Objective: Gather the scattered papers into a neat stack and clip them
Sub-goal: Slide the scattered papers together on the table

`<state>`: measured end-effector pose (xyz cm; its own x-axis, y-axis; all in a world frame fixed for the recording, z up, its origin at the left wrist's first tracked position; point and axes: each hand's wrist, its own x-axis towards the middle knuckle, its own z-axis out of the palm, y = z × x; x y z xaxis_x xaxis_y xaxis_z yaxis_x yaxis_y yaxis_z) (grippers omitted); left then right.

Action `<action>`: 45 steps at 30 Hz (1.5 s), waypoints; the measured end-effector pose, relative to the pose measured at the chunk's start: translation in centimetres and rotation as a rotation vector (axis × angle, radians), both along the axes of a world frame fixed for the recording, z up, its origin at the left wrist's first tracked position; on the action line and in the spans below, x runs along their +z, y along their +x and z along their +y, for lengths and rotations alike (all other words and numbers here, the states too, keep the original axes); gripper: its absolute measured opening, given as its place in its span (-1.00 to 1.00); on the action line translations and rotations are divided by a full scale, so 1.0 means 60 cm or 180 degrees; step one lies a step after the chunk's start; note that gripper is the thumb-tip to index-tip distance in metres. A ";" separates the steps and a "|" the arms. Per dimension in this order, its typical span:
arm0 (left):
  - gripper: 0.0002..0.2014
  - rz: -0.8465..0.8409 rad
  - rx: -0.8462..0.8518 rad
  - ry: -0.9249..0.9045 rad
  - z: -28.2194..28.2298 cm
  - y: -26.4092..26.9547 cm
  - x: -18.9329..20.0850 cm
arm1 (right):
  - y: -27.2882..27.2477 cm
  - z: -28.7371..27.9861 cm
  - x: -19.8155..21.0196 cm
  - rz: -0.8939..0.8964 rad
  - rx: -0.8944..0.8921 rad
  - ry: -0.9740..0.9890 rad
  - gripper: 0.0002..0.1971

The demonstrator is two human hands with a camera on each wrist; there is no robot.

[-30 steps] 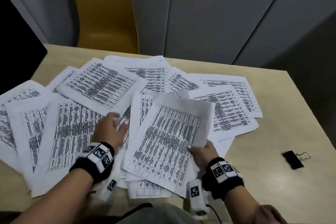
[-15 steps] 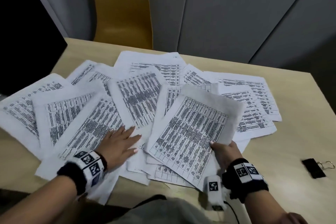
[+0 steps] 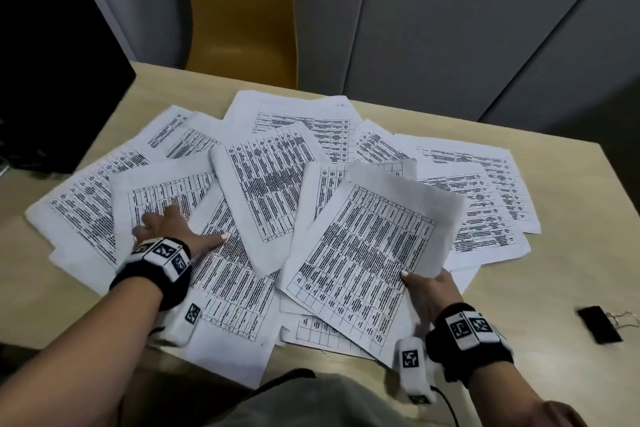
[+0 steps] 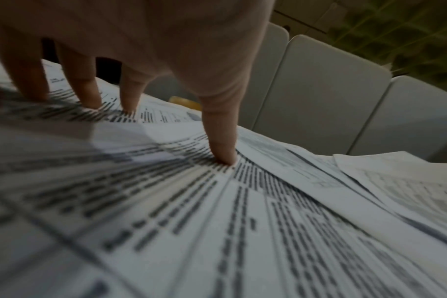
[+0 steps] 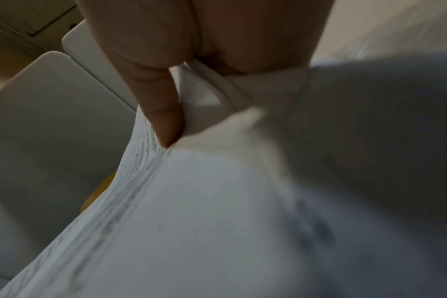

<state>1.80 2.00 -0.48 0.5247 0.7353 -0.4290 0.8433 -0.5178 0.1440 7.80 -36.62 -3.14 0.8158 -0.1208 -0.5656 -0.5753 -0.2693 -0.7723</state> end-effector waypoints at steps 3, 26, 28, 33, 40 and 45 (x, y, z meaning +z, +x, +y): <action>-0.20 0.0169 -0.0393 -0.0393 0.005 0.013 0.009 | -0.001 0.000 0.003 -0.0005 0.0085 -0.0065 -0.72; -0.59 -0.0999 -0.0364 -0.2720 -0.156 0.005 0.060 | -0.014 0.025 0.002 0.0248 0.0275 0.0253 -0.53; -0.66 -0.1252 -0.0221 -0.2823 -0.172 0.009 0.055 | -0.019 0.038 0.001 0.0148 0.0209 0.0251 -0.74; -0.57 -0.1885 0.0475 -0.1014 -0.077 0.000 0.021 | -0.029 0.037 0.002 0.0117 0.0101 0.0260 -0.67; 0.06 -0.1056 0.1232 -0.0242 0.032 -0.067 -0.013 | -0.028 0.035 0.003 0.0152 0.0145 0.0300 -0.57; -0.23 -0.1431 0.1244 -0.0878 0.042 -0.046 -0.014 | -0.026 0.036 0.000 0.0164 0.0122 0.0277 -0.58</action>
<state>-0.94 4.49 -1.31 0.4133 0.8024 -0.4305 0.7885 -0.0790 0.6099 6.21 -34.47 -3.17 0.7884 -0.0386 -0.6139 -0.6054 -0.2250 -0.7634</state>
